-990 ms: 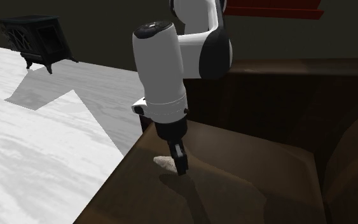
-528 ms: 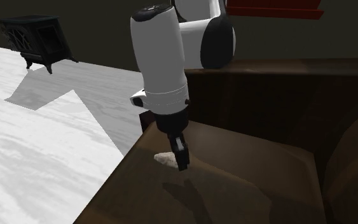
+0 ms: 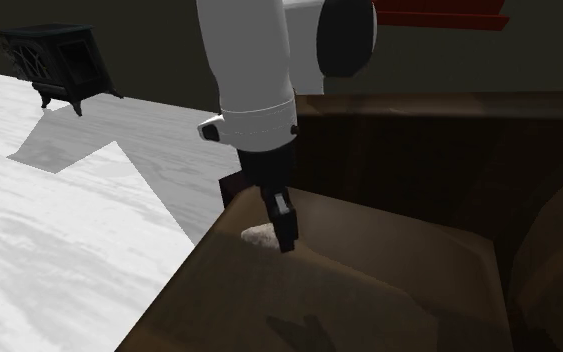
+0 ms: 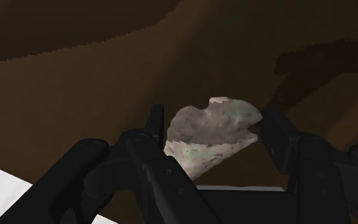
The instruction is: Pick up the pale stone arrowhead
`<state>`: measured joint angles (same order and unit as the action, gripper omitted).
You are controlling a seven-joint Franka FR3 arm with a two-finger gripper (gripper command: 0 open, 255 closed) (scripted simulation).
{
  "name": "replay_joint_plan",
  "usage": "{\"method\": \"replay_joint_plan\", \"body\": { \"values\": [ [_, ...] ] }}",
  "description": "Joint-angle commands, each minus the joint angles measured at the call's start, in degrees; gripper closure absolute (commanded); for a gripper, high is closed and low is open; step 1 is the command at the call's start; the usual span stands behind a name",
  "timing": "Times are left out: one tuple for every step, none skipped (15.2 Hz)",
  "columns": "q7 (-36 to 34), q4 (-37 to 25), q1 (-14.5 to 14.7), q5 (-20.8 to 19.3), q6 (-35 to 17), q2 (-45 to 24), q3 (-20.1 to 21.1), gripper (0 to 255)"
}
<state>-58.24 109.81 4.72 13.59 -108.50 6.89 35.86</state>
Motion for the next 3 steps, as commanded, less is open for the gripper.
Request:
{"method": "replay_joint_plan", "body": {
  "values": [
    [-0.29, -1.56, -0.04, -0.11, 1.57, 0.01, -0.06, 255],
    [-0.31, -1.67, -0.05, -0.11, 1.69, 0.02, -0.07, 255],
    [-0.31, -1.68, -0.05, -0.12, 1.69, 0.02, -0.07, 255]
  ]
}}
